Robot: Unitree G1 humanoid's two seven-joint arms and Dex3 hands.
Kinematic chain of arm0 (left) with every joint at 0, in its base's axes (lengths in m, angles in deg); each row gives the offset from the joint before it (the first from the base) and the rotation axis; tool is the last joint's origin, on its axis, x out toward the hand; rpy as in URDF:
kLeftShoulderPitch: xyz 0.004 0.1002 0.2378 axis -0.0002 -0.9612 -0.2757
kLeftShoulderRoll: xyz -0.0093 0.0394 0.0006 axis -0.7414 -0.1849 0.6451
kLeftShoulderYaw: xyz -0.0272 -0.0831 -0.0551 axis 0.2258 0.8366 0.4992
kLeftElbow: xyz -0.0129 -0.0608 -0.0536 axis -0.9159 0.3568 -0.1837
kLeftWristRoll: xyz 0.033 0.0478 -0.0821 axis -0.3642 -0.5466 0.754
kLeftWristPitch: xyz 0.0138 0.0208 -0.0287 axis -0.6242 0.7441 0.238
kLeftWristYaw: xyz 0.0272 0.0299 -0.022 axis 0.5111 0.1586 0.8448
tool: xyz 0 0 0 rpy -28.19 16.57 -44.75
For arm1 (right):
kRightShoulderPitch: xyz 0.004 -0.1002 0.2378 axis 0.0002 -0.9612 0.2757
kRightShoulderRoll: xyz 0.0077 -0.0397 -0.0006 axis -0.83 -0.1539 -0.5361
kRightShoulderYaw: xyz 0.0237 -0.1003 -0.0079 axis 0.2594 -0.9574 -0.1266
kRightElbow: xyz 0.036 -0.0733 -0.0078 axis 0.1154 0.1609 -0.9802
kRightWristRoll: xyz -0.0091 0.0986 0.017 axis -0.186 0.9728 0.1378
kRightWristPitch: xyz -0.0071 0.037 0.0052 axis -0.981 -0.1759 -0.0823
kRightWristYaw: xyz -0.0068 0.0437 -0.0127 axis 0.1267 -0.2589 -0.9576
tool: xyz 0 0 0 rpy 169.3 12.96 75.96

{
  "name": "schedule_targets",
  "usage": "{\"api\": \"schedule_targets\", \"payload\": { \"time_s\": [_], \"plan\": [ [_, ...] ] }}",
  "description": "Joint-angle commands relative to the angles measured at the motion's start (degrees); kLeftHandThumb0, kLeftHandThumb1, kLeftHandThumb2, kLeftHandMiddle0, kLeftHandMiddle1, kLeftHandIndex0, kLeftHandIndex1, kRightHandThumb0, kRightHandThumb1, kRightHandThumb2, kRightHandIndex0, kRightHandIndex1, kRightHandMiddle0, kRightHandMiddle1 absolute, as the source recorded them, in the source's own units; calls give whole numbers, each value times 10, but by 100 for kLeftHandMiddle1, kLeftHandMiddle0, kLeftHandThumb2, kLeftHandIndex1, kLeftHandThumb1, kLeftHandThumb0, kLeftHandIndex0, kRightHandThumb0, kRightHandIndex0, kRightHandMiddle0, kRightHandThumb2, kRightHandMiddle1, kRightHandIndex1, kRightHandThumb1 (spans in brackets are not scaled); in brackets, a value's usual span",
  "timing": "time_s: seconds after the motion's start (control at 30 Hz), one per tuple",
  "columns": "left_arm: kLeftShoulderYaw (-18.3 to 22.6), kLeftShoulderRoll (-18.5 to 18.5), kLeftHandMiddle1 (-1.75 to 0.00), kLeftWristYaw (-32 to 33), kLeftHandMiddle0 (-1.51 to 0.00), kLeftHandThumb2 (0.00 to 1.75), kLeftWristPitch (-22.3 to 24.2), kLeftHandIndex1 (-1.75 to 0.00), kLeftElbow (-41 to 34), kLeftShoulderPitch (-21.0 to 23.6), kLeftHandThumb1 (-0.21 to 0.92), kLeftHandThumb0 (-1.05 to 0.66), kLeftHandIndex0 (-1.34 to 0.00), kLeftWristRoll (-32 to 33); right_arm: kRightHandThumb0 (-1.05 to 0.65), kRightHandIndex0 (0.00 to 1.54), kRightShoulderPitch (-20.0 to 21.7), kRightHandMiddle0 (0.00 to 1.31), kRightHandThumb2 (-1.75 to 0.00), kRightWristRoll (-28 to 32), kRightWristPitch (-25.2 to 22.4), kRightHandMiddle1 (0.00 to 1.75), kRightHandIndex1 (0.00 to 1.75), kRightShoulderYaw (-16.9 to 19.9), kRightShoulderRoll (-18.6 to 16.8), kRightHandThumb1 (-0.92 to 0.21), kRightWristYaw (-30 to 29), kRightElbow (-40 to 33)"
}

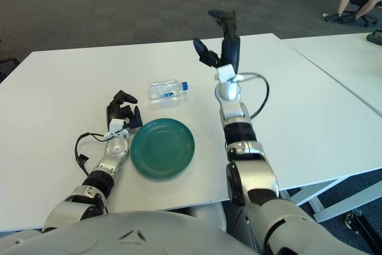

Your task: Put the bottle into the plate.

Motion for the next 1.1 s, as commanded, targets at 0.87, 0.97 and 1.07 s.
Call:
{"api": "schedule_targets", "payload": {
  "time_s": [0.87,0.97,1.07],
  "plan": [
    [-3,-4,-175,21,-129,163,-18,-175,7,6,6,-59,-83,-8,-105,0,303,0,-22,-176,-92,0,0,-240,7,-92,38,368],
    [-3,-2,-175,26,-130,163,-15,-175,4,5,6,-59,-83,-12,-105,0,308,0,-24,-195,-108,0,0,-264,-1,-92,21,396],
    [-4,1,-175,32,-130,163,-8,-175,0,3,6,-59,-83,-14,-105,0,310,0,-26,-215,-113,0,0,-291,1,-92,6,403]
  ]
}}
